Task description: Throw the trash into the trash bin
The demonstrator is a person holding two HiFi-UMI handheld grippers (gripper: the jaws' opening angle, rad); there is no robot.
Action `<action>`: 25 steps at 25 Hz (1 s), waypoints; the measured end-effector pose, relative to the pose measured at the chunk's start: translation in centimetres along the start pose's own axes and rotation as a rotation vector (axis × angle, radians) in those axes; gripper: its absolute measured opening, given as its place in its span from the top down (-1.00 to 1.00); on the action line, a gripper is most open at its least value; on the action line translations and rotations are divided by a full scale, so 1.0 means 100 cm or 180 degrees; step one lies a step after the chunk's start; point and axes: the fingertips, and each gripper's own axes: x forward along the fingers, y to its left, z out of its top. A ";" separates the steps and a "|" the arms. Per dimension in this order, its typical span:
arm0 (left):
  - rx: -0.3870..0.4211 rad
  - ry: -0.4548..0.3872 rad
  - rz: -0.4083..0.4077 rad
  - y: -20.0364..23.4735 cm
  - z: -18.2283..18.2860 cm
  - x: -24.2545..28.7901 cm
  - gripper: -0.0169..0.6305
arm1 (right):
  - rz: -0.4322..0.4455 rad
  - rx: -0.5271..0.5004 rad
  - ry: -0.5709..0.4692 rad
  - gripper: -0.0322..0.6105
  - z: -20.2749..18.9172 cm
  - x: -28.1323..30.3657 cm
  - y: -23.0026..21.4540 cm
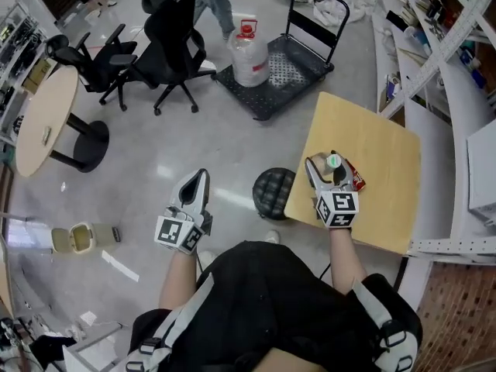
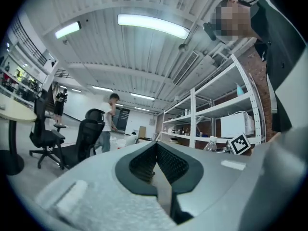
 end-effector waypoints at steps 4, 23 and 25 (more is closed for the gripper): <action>0.0026 -0.0149 0.0415 0.054 0.017 -0.052 0.94 | 0.0374 -0.0091 -0.0007 -0.12 0.015 0.040 0.065; -0.0010 -0.0543 0.1915 0.219 0.046 -0.321 0.94 | 0.1875 -0.0598 -0.0059 -0.12 0.049 0.116 0.394; 0.0027 -0.0577 0.2029 0.230 0.048 -0.347 0.94 | 0.1990 -0.0605 -0.0071 -0.12 0.047 0.119 0.426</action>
